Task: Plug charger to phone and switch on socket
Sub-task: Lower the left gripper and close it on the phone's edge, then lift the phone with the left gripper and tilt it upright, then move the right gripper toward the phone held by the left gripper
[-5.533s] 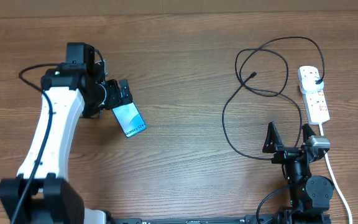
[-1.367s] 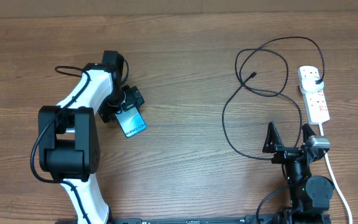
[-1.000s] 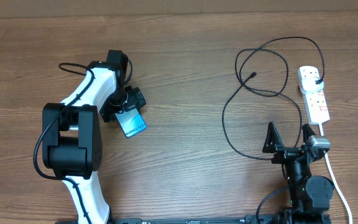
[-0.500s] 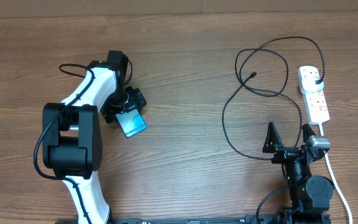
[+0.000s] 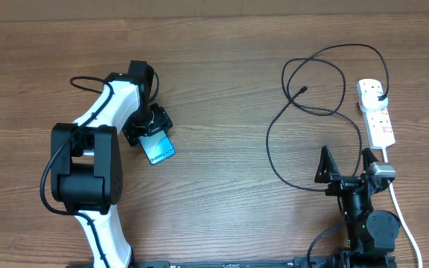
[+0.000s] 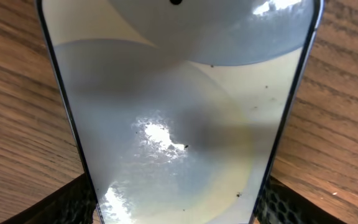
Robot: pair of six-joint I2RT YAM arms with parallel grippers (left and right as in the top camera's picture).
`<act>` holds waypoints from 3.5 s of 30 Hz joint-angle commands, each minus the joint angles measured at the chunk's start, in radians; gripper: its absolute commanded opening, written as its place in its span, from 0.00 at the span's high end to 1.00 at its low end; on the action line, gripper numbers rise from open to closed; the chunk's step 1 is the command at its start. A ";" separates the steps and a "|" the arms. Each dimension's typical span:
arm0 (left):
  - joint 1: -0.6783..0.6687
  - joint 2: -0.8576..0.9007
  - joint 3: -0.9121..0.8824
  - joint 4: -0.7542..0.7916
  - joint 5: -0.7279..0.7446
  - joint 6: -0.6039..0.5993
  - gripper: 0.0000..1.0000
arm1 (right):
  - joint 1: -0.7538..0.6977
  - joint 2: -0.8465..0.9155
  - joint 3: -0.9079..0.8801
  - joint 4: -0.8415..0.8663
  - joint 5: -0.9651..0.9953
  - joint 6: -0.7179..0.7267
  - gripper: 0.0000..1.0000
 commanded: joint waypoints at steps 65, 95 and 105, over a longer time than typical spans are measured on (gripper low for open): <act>-0.015 0.106 0.280 -0.614 0.981 0.507 0.37 | 0.006 -0.010 -0.011 0.003 -0.002 -0.004 0.00; -0.015 0.106 0.280 -0.661 1.008 0.525 0.37 | 0.006 -0.010 -0.011 0.031 -0.366 0.418 0.00; -0.015 0.106 0.280 -0.661 1.007 0.525 0.36 | 0.005 -0.010 -0.010 0.108 -0.500 0.703 0.00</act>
